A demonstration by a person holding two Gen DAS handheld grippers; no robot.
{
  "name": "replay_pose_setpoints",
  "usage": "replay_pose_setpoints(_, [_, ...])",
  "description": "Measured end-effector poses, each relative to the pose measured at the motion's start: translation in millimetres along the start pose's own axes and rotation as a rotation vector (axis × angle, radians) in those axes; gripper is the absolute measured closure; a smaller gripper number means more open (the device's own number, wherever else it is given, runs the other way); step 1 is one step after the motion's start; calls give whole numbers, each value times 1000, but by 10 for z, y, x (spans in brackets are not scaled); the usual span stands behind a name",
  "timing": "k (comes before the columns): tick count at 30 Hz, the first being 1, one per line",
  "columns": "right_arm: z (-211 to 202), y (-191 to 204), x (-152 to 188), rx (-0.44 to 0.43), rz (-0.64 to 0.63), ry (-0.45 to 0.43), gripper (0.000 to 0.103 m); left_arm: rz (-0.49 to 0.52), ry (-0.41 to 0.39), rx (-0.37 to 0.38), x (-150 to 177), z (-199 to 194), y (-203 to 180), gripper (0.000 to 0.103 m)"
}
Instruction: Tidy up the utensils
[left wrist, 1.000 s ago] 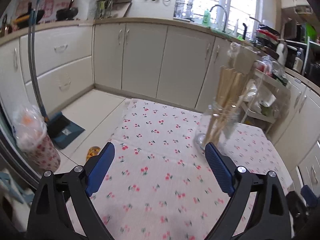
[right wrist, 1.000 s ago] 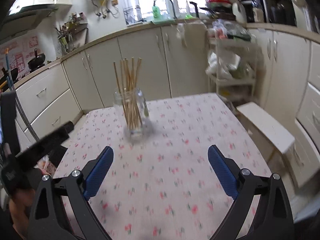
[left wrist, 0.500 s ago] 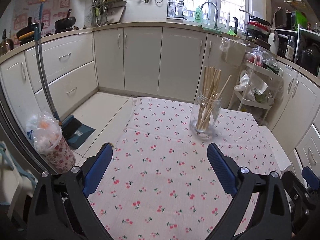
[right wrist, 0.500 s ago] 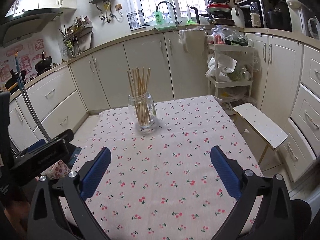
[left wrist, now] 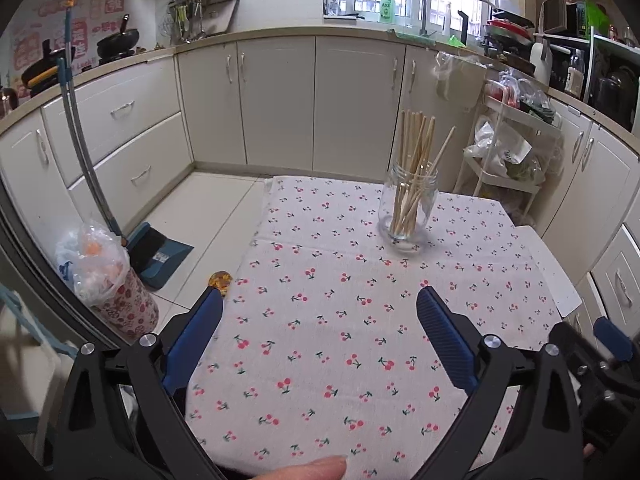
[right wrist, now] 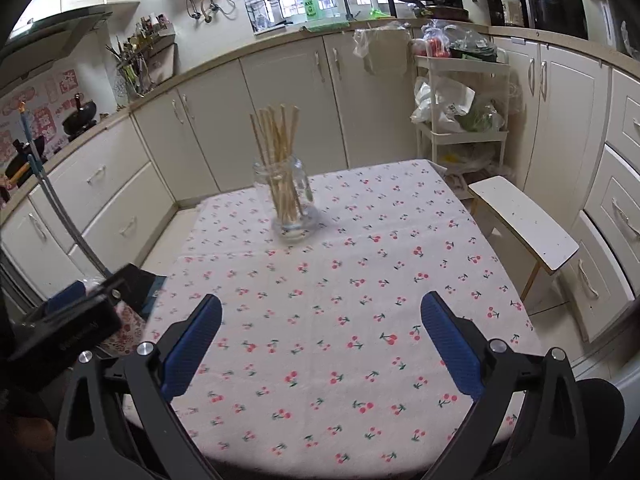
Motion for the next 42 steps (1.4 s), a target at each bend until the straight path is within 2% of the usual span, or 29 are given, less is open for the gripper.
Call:
replay_pose_setpoints(6, [-586,108,-40,-1,0,-14,7,12,-21,13,-38,-528,49,8])
replay_pose_setpoints(12, [-1098,266,199,-29,29,17,7,10,25,5,123,-1041,191,8])
replay_pose_setpoints(14, [-1205,330,300,-48,40,40,7,13,38,-6,212,-1213,260,8])
replay_pose_setpoints(20, [-1458,476,453,-55,13,48,7,15,2,-6,345,-1704,478,8])
replay_pose_setpoints(30, [-1755,608,428,-63,-25,-6,7,21,-28,10,411,-2088,563,8])
replay_pose_setpoints(42, [-1861,615,392,-59,-27,-31,7,26,-46,24,366,-2190,536,8])
Point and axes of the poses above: each gripper's, at about its wrist camera, not at the fingertips, and z roughly the way its jaws point, y to its left, x to its underside, the point moved 10 cm from there along z, roughly the way its jaws point, and after that the axes turned 13 degrees about -z, right-handed, at the moved point
